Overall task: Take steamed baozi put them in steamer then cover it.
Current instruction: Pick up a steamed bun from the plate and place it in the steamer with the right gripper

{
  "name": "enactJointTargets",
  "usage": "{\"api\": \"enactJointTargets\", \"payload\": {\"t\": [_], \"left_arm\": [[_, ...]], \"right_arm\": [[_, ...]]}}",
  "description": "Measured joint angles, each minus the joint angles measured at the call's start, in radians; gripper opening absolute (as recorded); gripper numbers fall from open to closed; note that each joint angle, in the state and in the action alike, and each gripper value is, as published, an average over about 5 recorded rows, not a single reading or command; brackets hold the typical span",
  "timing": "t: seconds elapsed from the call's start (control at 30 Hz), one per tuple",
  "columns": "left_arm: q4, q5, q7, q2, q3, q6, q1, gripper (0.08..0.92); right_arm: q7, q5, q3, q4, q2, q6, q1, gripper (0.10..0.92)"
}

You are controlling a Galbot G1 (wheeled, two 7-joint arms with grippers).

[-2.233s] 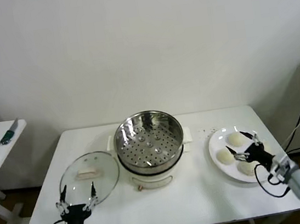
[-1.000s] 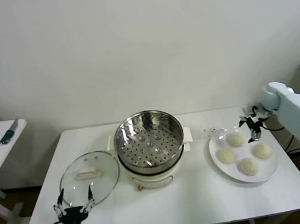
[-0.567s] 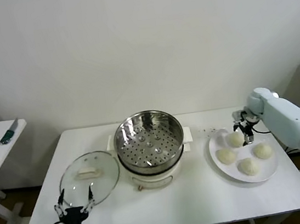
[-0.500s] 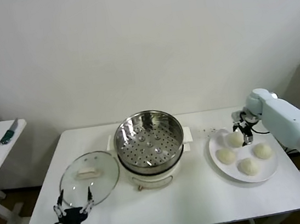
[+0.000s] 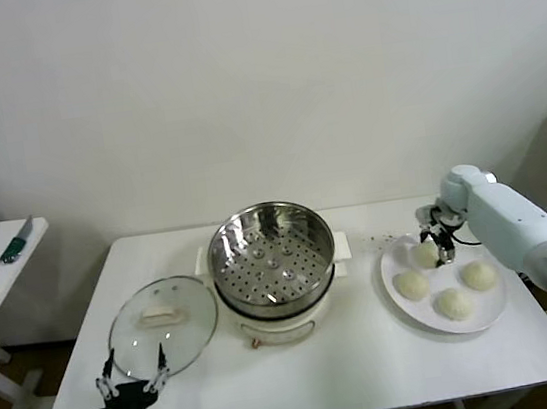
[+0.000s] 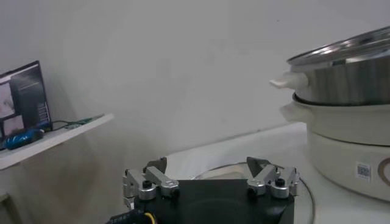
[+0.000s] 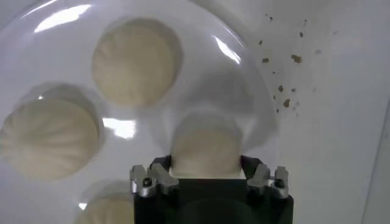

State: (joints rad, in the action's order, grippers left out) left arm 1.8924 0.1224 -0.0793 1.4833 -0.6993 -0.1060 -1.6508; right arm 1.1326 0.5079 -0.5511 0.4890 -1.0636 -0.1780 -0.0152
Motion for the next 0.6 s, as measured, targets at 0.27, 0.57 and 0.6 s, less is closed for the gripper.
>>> {"api": "enactJointTargets", "payload": {"t": [0.27, 0.57, 0.6], "left_arm": [[0.001, 0.0, -0.002, 0.001, -0.002, 0.0, -0.011, 0.823], [0.02, -0.001, 0.005, 0.001, 0.0, 0.007, -0.027, 0.823], [0.022, -0.001, 0.006, 0.001, 0.001, 0.008, -0.03, 0.823]], "right_arm": [[0.016, -0.022, -0.027, 0.011, 0.01, -0.008, -0.02, 0.688], [0.037, -0.15, -0.203, 0.119, 0.036, -0.056, -0.151, 0.695], [0.041, -0.169, -0.23, 0.13, 0.035, -0.068, -0.175, 0.695]]}}
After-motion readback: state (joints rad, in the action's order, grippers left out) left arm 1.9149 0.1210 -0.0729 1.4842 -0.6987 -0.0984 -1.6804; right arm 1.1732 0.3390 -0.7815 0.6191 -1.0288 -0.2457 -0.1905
